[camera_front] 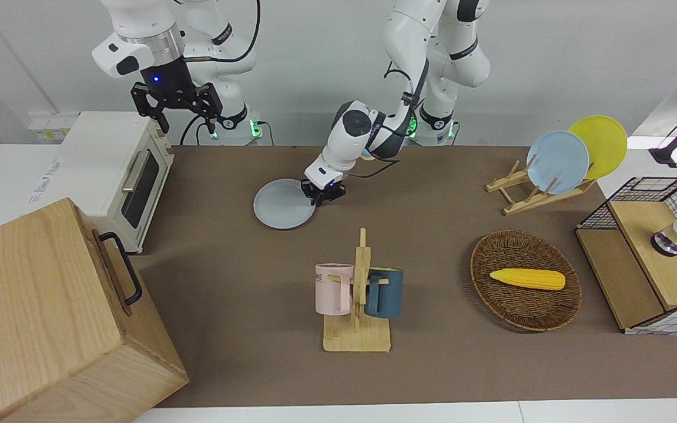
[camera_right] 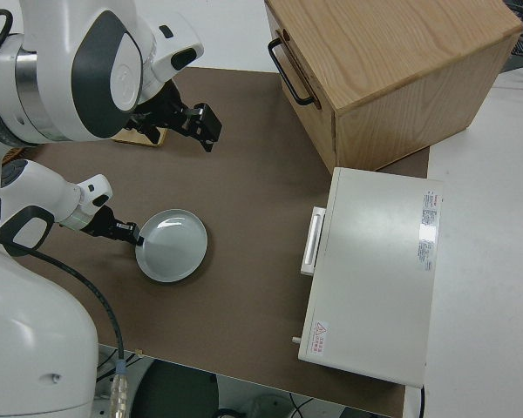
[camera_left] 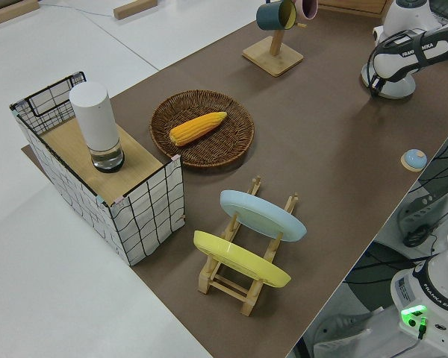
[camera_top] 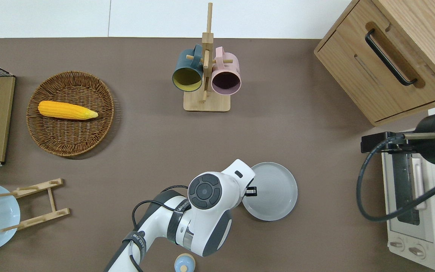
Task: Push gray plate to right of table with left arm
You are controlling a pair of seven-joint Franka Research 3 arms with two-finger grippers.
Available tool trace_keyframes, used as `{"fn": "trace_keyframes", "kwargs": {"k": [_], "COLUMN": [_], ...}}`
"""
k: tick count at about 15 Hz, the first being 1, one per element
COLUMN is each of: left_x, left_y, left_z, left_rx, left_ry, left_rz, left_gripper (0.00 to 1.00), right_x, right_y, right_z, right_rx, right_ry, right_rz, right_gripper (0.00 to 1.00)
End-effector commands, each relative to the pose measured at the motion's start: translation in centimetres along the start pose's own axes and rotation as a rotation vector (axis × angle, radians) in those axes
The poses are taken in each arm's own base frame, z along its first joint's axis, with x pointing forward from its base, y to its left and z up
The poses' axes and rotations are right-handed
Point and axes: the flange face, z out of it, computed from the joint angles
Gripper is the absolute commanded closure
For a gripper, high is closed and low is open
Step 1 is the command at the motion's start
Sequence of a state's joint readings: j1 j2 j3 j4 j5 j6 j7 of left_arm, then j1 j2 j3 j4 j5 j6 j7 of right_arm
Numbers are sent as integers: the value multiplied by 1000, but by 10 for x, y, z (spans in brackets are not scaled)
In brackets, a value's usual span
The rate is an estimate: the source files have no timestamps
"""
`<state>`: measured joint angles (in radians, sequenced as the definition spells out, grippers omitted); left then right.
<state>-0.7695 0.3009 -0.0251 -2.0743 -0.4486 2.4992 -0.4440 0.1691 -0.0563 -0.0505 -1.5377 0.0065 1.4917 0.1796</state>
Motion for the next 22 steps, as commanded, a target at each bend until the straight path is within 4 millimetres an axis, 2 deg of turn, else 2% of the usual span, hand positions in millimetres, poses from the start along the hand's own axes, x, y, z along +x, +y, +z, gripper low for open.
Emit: {"fn": "trace_keyframes", "kwargs": {"k": [1, 5, 9, 11, 14, 19, 22], "left_x": [5, 2, 1, 9, 24, 45, 56], "left_y": [4, 6, 5, -6, -31, -85, -108], "left_z": [3, -2, -23, -38, -73, -153, -183], "left_rx": [-32, -45, -59, -56, -56, -4, 48], "left_ry": [1, -5, -16, -31, -55, -75, -51], "left_rz": [-43, -53, -54, -62, -67, -32, -31], "left_gripper": [9, 7, 7, 7, 7, 7, 5], "right_x": [0, 0, 0, 0, 0, 0, 0], "right_y": [-1, -1, -1, -1, -1, -1, -1], "right_z": [-1, -1, -1, -1, -1, -1, -1], "right_rx": [-2, -2, -2, -1, -2, -2, -2], "right_ry": [-7, -7, -7, -6, -7, -7, -7], "right_rz": [-3, -3, -3, -4, -3, -3, -3], "right_gripper": [5, 5, 5, 5, 5, 5, 5]}}
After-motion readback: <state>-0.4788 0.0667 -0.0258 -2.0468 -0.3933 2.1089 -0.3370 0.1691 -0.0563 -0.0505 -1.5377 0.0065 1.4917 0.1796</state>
